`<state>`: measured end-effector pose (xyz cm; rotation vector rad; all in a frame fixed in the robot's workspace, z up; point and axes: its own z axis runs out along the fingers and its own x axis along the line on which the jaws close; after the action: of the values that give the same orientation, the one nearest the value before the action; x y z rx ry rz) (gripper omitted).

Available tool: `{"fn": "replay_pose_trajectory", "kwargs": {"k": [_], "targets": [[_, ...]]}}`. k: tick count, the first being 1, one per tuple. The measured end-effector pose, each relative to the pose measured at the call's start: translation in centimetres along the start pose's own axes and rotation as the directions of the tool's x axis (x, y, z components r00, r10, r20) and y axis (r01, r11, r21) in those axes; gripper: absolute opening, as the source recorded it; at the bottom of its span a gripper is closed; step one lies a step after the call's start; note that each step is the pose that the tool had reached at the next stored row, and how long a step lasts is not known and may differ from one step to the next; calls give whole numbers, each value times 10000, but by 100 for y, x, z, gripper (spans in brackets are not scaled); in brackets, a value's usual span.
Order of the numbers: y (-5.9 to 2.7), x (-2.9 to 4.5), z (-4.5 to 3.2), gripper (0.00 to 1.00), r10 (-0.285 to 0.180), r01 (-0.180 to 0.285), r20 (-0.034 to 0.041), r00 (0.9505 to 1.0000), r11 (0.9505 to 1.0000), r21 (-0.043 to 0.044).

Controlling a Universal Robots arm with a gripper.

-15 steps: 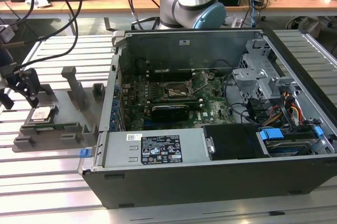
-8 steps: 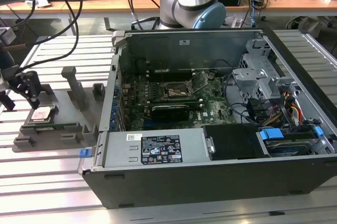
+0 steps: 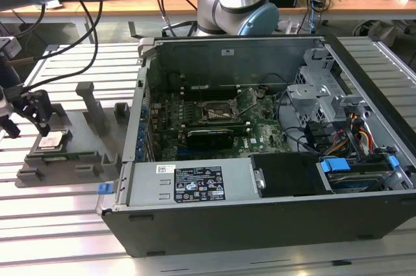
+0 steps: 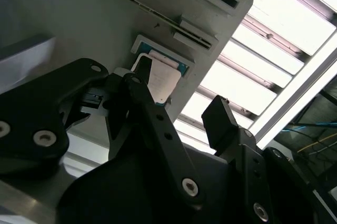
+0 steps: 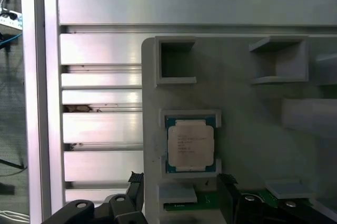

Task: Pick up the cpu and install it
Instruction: 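Pick up the cpu and move it towards the insertion slot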

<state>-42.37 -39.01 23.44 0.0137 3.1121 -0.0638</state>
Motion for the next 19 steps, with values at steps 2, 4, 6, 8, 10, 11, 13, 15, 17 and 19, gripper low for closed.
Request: {"fn": "replay_pose_trajectory", "kwargs": {"k": [2, 4, 6, 8, 10, 11, 13, 15, 17, 19], "targets": [[0, 0, 12, 66, 0, 0, 0, 10000, 10000, 0], [1, 1, 19, 66, 0, 0, -1, 10000, 10000, 0], [1, 1, 29, 66, 0, 0, 0, 10000, 10000, 0], [2, 1, 39, 66, 0, 0, -1, 10000, 10000, 0], [2, 1, 51, 66, 0, 0, 0, 10000, 10000, 0], [2, 2, 55, 66, 0, 0, 0, 10000, 10000, 0], [3, 2, 64, 66, 0, 0, 0, 10000, 10000, 0], [3, 2, 74, 66, 0, 0, 0, 10000, 10000, 0], [4, 2, 88, 66, 0, 0, 0, 10000, 10000, 0], [4, 3, 106, 66, 0, 0, 0, 10000, 10000, 0]]}}
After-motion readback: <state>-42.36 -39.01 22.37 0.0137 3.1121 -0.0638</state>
